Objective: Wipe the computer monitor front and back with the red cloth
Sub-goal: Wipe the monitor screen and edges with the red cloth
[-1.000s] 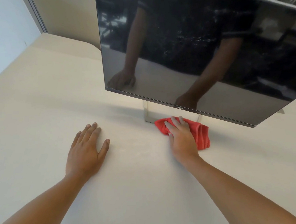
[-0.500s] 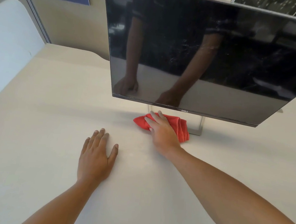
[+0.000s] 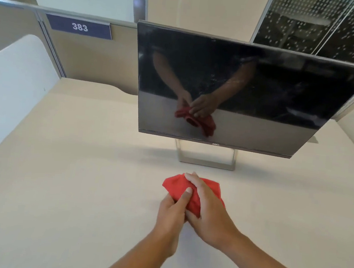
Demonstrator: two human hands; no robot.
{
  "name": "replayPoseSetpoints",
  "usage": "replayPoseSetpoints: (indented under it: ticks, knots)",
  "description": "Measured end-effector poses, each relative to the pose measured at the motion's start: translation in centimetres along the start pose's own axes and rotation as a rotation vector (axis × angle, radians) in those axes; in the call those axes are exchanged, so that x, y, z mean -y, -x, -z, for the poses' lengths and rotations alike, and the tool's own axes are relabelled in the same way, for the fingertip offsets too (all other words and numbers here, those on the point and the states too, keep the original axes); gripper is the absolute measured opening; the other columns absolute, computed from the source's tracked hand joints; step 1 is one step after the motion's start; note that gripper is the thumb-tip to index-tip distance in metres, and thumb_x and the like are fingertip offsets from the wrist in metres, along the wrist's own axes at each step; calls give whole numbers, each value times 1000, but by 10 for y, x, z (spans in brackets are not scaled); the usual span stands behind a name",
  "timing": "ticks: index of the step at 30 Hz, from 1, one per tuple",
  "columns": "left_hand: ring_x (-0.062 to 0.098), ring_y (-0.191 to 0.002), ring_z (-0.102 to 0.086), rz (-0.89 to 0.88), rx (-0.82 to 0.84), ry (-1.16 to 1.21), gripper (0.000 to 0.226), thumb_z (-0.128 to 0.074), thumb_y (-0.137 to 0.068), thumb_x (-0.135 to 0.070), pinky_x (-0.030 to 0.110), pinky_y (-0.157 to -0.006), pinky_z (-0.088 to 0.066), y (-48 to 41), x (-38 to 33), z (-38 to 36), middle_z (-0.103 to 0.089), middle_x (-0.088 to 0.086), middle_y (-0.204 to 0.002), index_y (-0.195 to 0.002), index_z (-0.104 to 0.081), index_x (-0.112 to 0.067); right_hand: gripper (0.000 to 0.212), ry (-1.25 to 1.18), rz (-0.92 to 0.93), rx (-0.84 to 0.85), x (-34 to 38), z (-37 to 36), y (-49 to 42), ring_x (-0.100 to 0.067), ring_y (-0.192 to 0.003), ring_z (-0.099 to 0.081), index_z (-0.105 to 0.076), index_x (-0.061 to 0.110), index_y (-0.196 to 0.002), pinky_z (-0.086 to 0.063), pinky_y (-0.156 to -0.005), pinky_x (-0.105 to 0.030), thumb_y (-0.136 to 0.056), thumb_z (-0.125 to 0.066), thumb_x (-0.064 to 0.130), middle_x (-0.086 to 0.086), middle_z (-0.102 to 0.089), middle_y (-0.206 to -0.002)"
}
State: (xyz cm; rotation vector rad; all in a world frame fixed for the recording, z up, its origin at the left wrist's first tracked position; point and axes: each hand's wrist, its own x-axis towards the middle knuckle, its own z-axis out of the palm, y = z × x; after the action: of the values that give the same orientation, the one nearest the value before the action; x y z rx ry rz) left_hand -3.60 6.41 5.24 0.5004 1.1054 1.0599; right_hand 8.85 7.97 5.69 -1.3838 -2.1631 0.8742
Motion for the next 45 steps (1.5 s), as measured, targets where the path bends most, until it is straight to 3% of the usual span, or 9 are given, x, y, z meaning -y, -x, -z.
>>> replayPoseSetpoints:
  ticks: [2,6,10,16,22,32,36,40,45]
  knots:
    - [22,-101,-71,-21,-33,-53,28,-60,-98,-30,46,-95,-55,3,4,6,-76,6,-105,-121,-63,-16,78,-125,-89,16,8,12,15,20,-136,-21,-29,46,-147,-28,-107,-6,-85,-73,27,38,-23,-146]
    - [23,-104,-70,-46,-9,-92,30,-61,-94,-35,47,-98,-52,11,10,17,-76,3,-106,-120,-62,-21,68,-274,-444,-400,3,21,40,6,-135,-33,-37,35,-146,-28,-103,-12,-88,-72,27,27,-35,-143]
    - [25,-109,-68,2,136,-38,33,-58,-96,-32,43,-97,-53,26,17,14,-73,5,-114,-127,-60,-20,71,-797,-807,-244,0,18,57,-16,-124,-58,-50,23,-139,-48,-100,-37,-79,-76,51,8,-56,-141]
    - [24,-93,-65,7,208,-160,42,-67,-87,-46,38,-78,-46,31,21,19,-73,13,-110,-120,-64,-20,44,-1154,-897,-187,13,16,70,-23,-75,-67,-67,9,-114,-52,-72,-36,-76,-77,30,-13,-75,-97]
    - [13,-99,-71,-6,110,-212,39,-68,-87,-43,29,-77,-58,34,27,36,-75,-3,-108,-118,-64,-20,29,-961,-849,-327,6,11,83,-24,-95,-74,-70,14,-113,-58,-75,-36,-85,-73,10,-7,-76,-105]
    - [11,-85,-68,-197,-177,-482,18,-66,-92,-37,26,-68,-56,29,53,20,-71,-2,-96,-104,-62,-24,20,-856,-773,-372,-33,38,94,-17,-92,-74,-68,16,-113,-58,-78,-31,-94,-66,22,-2,-77,-101]
    - [6,-104,-58,-352,-358,-978,50,-67,-90,-36,29,-92,-50,29,72,4,-59,-8,-120,-133,-45,-23,39,-324,-849,-362,-68,46,104,-16,-112,-64,-59,16,-129,-51,-94,-33,-92,-67,26,0,-67,-125]
    - [19,-142,-35,-703,-233,-1349,56,-57,-96,-38,34,-115,-27,38,98,-12,-46,2,-148,-144,-39,-16,43,163,-425,-369,-83,39,120,-20,-140,-41,-52,14,-138,-29,-115,-31,-96,-59,25,-3,-48,-149]
    - [17,-152,-4,-646,-128,-1632,55,-26,-106,-40,34,-123,-5,31,137,-15,-22,1,-162,-155,-27,-15,53,358,-32,-54,-94,-2,121,-19,-152,-15,-34,18,-153,-17,-123,-39,-104,-30,38,-1,-25,-163]
